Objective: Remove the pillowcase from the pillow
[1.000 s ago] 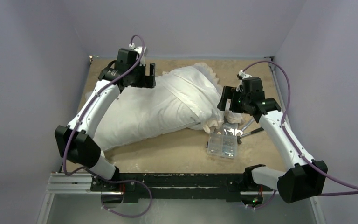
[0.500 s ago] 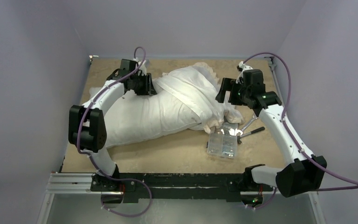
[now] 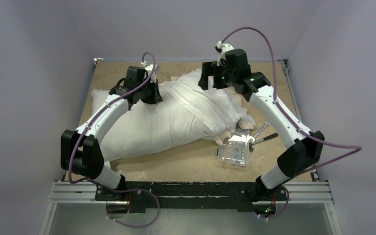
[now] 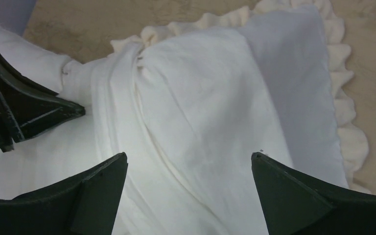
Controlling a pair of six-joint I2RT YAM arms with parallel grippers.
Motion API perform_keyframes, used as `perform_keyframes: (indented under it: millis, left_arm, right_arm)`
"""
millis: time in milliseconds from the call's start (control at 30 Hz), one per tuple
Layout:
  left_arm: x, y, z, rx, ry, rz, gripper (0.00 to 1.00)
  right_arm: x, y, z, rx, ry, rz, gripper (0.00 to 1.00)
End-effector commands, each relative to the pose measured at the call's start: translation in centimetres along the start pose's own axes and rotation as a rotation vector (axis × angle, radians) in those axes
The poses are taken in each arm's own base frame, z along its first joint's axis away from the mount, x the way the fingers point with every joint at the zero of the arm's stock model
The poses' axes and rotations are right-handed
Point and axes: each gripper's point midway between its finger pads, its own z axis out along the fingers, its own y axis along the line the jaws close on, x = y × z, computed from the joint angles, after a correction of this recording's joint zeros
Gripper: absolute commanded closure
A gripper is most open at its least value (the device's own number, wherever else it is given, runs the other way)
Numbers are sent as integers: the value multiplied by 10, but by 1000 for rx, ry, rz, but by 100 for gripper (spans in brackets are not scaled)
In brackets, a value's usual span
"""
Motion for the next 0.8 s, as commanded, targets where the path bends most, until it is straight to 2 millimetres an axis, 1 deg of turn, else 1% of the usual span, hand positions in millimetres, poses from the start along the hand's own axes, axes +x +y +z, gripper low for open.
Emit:
perform_keyframes:
  millis: [0, 67, 133, 200, 267, 300, 400, 533, 600, 633, 700, 733, 767]
  left_arm:
    - [8, -9, -16, -52, 15, 58, 100]
    - [8, -11, -19, -63, 8, 66, 100]
    - [7, -16, -22, -56, -1, 70, 100]
    - [8, -20, -24, -50, -10, 69, 100]
    - [6, -25, -26, -41, -23, 67, 100]
    - [5, -27, -26, -39, -29, 68, 100]
    - [7, -29, -26, -41, -31, 66, 100]
    - [9, -28, -27, -51, -33, 51, 100]
    - [11, -24, -27, -71, -33, 44, 100]
    - [11, -22, -27, -79, -33, 42, 100]
    - [14, -19, -27, -94, -29, 36, 100]
    - [15, -18, -28, -101, -27, 33, 100]
    - [17, -16, -28, -110, -24, 30, 100]
  right_arm:
    - [-38, 42, 9, -36, -96, -99, 1]
    - [-45, 59, 16, -51, -105, -133, 1]
    - [-47, 76, 26, -58, -104, -177, 1]
    - [-41, 93, 37, -64, -83, -219, 1]
    - [-33, 102, 49, -52, -56, -255, 1]
    - [-27, 105, 58, -31, -39, -276, 1]
    - [-3, 98, 79, 46, 15, -336, 1]
    - [28, 81, 98, 118, 98, -367, 10]
    - [37, 70, 101, 161, 118, -377, 19]
    - [41, 65, 101, 183, 125, -381, 25]
    - [47, 54, 100, 228, 140, -391, 45]
    - [50, 49, 98, 247, 150, -393, 57]
    - [50, 42, 96, 286, 147, -398, 70]
